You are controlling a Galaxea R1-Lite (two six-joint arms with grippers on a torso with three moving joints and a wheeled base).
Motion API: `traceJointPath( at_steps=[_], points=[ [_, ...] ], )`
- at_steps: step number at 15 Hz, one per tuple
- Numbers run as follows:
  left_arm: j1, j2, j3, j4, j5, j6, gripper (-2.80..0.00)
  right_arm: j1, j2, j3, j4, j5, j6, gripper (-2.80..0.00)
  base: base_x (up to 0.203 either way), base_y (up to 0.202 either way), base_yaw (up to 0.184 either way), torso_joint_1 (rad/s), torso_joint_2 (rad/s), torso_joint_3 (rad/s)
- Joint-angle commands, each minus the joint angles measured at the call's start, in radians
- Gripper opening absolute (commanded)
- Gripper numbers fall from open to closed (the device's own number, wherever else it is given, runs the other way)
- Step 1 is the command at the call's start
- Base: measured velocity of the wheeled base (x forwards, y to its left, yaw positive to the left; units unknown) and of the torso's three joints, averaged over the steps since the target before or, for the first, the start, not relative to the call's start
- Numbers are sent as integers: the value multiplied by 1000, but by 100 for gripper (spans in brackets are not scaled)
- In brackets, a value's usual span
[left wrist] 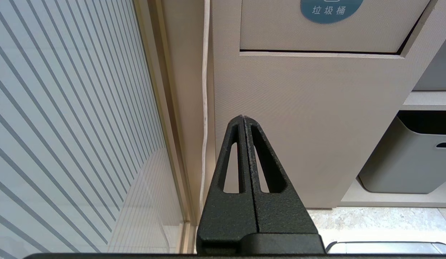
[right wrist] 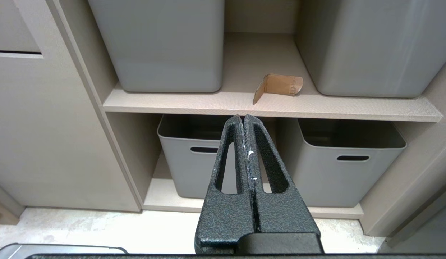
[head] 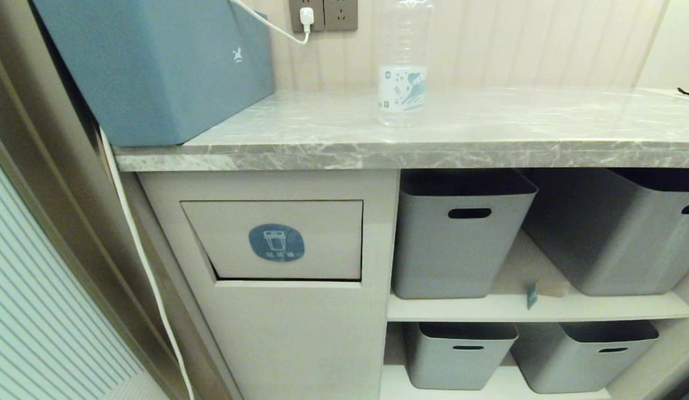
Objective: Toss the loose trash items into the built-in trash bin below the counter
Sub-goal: Pick up the garbage
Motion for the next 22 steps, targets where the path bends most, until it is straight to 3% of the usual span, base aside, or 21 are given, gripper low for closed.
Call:
traceJointPath(
  at_steps=[1, 6, 10, 22],
  points=[
    [0, 0, 0, 0, 0, 0, -280, 0, -1, 0, 0, 0, -1, -280, 0, 0, 0, 0, 0, 0],
    [0, 0, 0, 1, -1, 8, -280, 0, -1, 0, 0, 0, -1, -280, 0, 0, 0, 0, 0, 0],
    [0, 0, 0, 6, -13, 118, -280, 0, -1, 0, 0, 0, -1, -280, 0, 0, 0, 0, 0, 0],
    [0, 0, 0, 6, -15, 124, -280, 0, -1, 0, 0, 0, -1, -280, 0, 0, 0, 0, 0, 0]
  ],
)
